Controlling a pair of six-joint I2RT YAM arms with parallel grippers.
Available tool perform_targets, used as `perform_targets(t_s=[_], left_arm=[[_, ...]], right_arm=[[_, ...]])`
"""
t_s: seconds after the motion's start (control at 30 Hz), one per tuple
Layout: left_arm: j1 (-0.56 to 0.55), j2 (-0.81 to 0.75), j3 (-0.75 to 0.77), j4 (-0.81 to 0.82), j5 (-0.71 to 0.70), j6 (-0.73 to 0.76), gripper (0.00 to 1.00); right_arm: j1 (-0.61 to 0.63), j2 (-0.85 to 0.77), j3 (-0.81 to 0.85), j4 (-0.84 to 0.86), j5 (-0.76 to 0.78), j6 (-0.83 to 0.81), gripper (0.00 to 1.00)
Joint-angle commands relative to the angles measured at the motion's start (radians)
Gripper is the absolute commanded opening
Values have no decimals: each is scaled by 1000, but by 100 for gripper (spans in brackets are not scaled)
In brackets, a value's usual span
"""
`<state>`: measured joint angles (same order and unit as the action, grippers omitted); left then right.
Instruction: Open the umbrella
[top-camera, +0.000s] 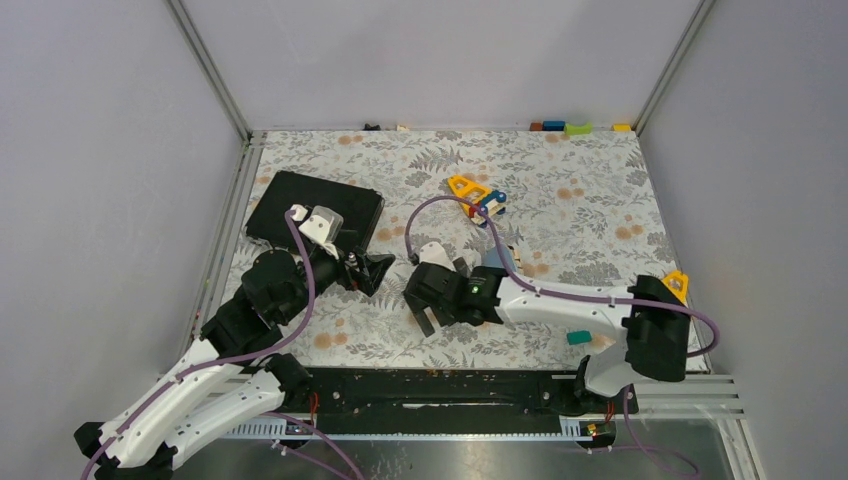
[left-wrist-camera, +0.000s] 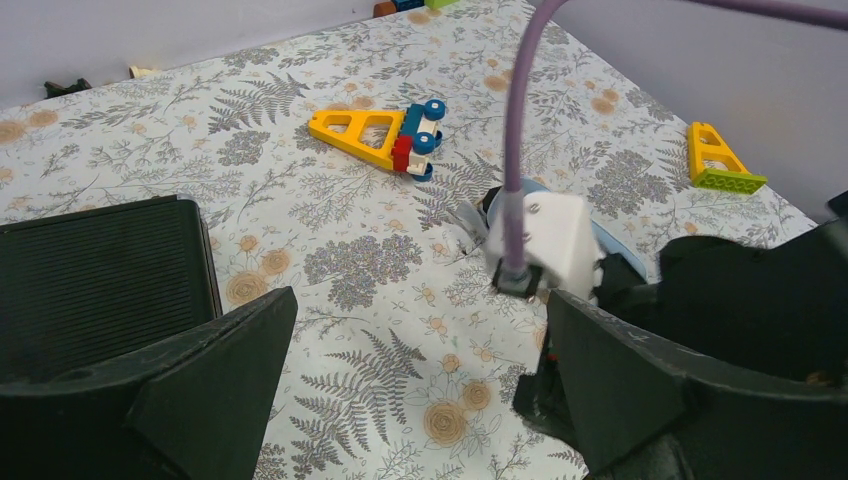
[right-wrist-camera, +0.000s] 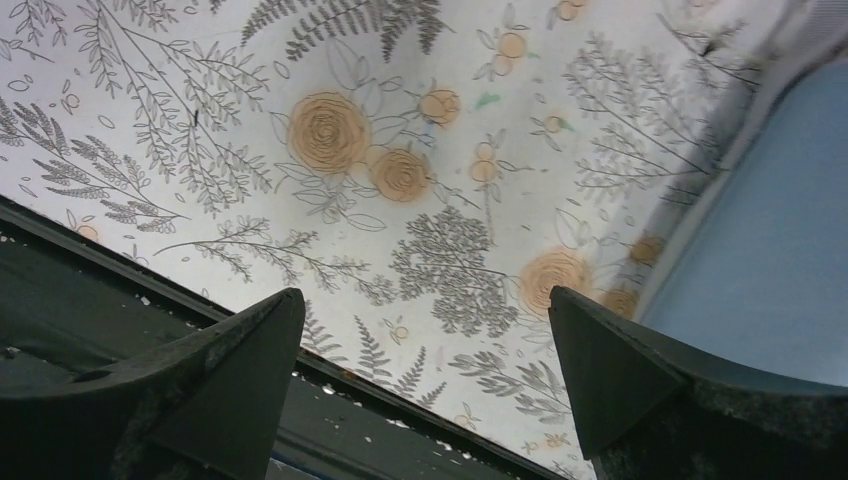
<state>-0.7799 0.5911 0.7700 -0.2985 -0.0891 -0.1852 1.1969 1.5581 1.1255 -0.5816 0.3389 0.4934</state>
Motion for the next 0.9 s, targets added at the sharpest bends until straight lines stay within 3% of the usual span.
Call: perform_targets(t_s=[0.0,0.3,0.5,0.67,0.87], left_arm=[[5,-1,37,32,-26,-2,99],[5,-1,35,30,-27,-3,99],[4,-3,36,31,-26,-4,99],[5,-8,37,30,-26,-5,99],[5,-13,37,31,-23,-7,99]], right_arm=[[1,-145,-29,-45,126,-8,100],[-53,-364,-130,-52,192,7,100],[-256,-477,-254,-36,121,11,100],[-500,-554,-347,-14,65,0,100],[-698,-565,-421,44,24,-1,100]])
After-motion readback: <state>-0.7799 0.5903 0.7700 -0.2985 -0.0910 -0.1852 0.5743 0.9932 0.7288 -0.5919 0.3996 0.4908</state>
